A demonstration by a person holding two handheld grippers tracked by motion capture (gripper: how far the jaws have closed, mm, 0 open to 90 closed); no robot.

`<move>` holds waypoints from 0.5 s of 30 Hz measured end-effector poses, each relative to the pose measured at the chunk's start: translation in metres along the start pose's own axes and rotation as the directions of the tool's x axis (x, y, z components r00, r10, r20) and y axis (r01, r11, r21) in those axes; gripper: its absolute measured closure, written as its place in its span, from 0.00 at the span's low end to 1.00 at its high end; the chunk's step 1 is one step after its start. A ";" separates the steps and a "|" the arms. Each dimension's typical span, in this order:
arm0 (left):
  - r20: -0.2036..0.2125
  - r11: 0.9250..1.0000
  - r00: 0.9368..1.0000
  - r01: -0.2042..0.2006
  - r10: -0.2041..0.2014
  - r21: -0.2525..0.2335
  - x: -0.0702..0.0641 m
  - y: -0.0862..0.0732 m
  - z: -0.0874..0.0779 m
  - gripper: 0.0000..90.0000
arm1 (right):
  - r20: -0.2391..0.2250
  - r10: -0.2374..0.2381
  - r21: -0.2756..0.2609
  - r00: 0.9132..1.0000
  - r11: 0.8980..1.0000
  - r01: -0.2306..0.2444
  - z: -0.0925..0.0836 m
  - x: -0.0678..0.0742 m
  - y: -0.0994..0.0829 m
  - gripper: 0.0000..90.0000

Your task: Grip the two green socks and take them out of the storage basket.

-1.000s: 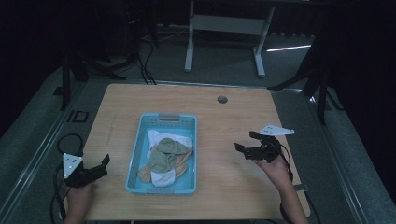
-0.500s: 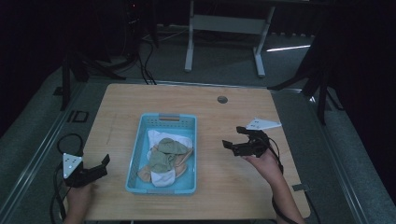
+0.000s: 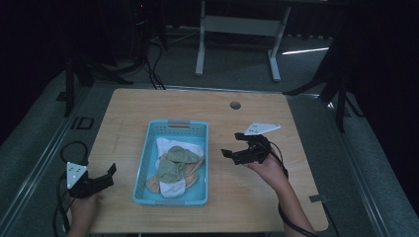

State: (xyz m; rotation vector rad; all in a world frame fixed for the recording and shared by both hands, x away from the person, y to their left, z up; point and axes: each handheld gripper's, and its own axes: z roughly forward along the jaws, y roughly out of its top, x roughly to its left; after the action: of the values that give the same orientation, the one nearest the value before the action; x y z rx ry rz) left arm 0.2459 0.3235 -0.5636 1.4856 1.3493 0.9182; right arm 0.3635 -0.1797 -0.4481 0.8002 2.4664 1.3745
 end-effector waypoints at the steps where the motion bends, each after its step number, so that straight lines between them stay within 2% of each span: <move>1: 0.000 1.000 1.000 0.000 0.000 -0.001 0.000 0.000 0.000 0.00 | -0.004 -0.004 0.005 1.000 1.000 0.004 0.003 0.001 0.001 0.16; 7: 0.001 1.000 1.000 -0.001 0.001 -0.001 0.000 0.000 0.000 0.00 | -0.043 -0.010 0.013 0.999 1.000 0.011 0.017 0.007 0.008 0.16; 15: 0.003 1.000 1.000 -0.001 0.001 -0.002 0.000 0.000 0.000 0.00 | -0.088 -0.041 0.038 0.995 0.998 0.044 0.039 0.019 0.017 0.17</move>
State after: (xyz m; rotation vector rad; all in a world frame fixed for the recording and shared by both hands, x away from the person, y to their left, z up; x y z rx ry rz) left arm 0.2457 0.3232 -0.5636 1.4862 1.3449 0.9170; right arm 0.3702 -0.1339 -0.4539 0.7062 2.5685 1.3774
